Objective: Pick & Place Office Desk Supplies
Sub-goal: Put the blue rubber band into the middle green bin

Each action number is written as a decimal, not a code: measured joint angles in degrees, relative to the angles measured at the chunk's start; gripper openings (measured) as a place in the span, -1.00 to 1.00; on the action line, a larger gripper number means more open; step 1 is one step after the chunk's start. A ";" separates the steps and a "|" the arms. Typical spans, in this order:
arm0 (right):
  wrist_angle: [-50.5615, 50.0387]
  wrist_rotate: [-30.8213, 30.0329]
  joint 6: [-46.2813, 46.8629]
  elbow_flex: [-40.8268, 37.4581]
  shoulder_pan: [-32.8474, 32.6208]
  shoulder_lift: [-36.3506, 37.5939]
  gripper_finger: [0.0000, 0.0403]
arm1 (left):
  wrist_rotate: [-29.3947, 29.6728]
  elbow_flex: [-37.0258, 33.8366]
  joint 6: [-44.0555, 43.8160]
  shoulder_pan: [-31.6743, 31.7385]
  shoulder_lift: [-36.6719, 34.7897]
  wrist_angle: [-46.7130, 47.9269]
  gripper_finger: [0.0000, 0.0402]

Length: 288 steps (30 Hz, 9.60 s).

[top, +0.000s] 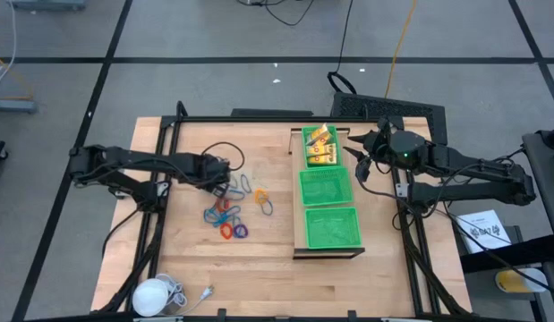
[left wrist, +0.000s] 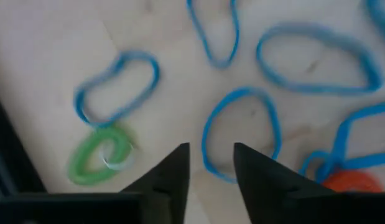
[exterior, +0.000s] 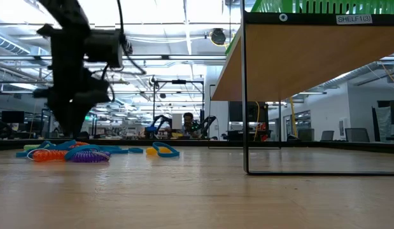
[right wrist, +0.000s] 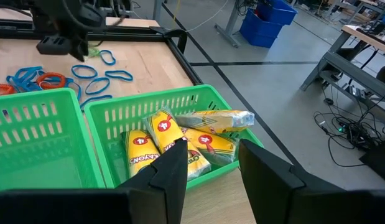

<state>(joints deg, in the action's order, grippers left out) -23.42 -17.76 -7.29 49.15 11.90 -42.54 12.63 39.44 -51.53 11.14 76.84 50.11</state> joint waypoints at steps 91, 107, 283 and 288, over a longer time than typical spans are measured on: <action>57.54 25.59 4.92 -6.78 -0.87 -25.30 0.03 | 1.14 7.65 50.26 -8.76 -4.90 -69.72 -1.00; 60.03 28.33 9.66 -3.67 -3.39 -32.06 0.00 | 1.49 22.31 58.22 -8.97 6.36 -61.33 -1.00; 25.82 17.79 -0.94 -19.58 -6.27 12.76 -0.03 | 3.95 -14.66 13.00 -28.33 -12.33 -14.15 0.13; 25.82 17.79 -0.94 -19.58 -6.27 12.74 -0.03 | 4.18 -16.09 13.67 -28.33 -12.37 -16.01 0.02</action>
<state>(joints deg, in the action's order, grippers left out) 2.39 0.03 -8.23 29.56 5.63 -29.80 16.81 23.35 -37.85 -17.19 64.47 34.10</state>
